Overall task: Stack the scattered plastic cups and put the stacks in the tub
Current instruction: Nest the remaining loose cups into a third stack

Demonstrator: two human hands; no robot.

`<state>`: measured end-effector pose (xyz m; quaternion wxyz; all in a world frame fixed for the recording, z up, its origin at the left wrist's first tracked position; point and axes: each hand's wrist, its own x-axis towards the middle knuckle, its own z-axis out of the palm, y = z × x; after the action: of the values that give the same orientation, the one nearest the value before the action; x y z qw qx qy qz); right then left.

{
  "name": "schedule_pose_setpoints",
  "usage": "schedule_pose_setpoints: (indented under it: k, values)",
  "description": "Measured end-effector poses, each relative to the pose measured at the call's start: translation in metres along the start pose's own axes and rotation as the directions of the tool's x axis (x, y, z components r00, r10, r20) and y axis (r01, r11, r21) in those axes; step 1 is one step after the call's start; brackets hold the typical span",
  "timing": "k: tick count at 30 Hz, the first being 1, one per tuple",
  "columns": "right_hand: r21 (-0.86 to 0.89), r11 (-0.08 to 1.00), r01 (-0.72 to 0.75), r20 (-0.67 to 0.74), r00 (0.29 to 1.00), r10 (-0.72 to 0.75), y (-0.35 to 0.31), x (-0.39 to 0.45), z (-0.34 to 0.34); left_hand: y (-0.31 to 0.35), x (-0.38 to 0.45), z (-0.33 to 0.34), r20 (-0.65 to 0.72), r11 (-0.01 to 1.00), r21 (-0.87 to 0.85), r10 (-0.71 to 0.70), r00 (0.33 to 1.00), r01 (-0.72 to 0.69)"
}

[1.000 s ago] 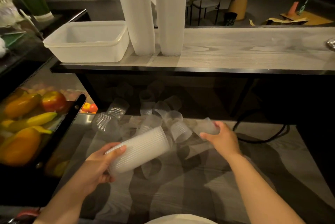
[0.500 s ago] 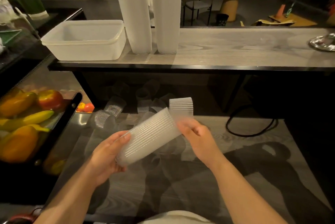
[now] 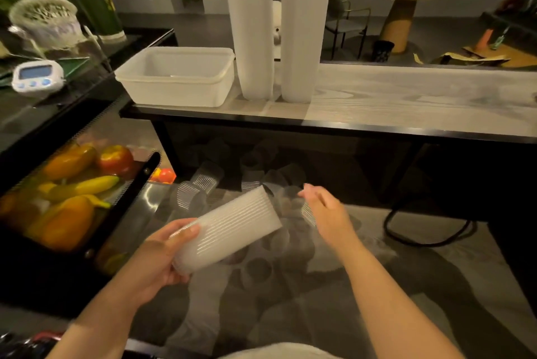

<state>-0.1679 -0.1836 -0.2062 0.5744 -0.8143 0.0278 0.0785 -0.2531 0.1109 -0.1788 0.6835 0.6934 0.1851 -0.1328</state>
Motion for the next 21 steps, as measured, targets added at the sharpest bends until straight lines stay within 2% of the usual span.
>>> schedule_pose_setpoints:
  k: [1,2,3,5,8,10,12,14,16,18,19,21]
  values:
    - [-0.186,0.981,-0.058,-0.159,0.987,0.028,0.013,0.017,-0.004,0.000,-0.001,-0.001,-0.027,0.999,-0.037,-0.014,1.000,0.013]
    - [-0.365,0.920,-0.144,-0.211,0.975,0.069,0.024,0.029,-0.008,-0.002,0.000,-0.003,-0.047,0.997,-0.074,-0.022,0.999,0.019]
    - [-0.497,0.845,-0.196,-0.188,0.975,0.115,0.038,0.040,-0.010,-0.002,-0.001,-0.003,-0.067,0.995,-0.095,-0.032,0.997,0.025]
    - [-0.634,0.745,-0.208,-0.092,0.977,0.194,0.060,0.060,-0.008,-0.002,-0.001,-0.004,-0.073,0.996,-0.084,-0.045,0.996,0.039]
    - [-0.651,0.741,-0.166,-0.015,0.978,0.207,0.077,0.073,-0.002,-0.003,-0.001,-0.005,-0.087,0.997,-0.048,-0.057,0.995,0.053]
    - [-0.611,0.775,-0.161,-0.019,0.982,0.190,0.082,0.072,0.000,-0.005,-0.004,-0.004,-0.096,0.997,-0.059,-0.059,0.994,0.053]
    - [-0.534,0.820,-0.205,-0.116,0.979,0.169,0.082,0.068,-0.001,-0.006,-0.007,-0.005,-0.108,0.997,-0.062,-0.056,0.993,0.050]
    - [-0.289,0.928,-0.237,-0.231,0.958,0.172,0.068,0.060,-0.003,-0.008,-0.008,-0.009,-0.112,0.996,-0.065,-0.063,0.992,0.056]
    - [0.045,0.988,-0.147,-0.251,0.956,0.154,0.047,0.048,-0.004,-0.012,-0.008,-0.011,-0.113,0.997,-0.050,-0.072,0.991,0.066]
    - [0.305,0.951,-0.048,-0.135,0.986,0.093,0.024,0.029,-0.001,-0.015,-0.007,-0.012,-0.115,0.997,-0.041,-0.066,0.991,0.062]
    - [0.360,0.933,-0.014,-0.052,0.998,0.035,0.011,0.018,0.002,-0.015,-0.007,-0.011,-0.107,0.997,-0.045,-0.062,0.992,0.057]
    - [0.288,0.956,0.060,0.087,0.992,-0.089,-0.009,0.001,0.007,-0.013,-0.005,-0.007,-0.078,0.998,-0.042,-0.048,0.996,0.045]
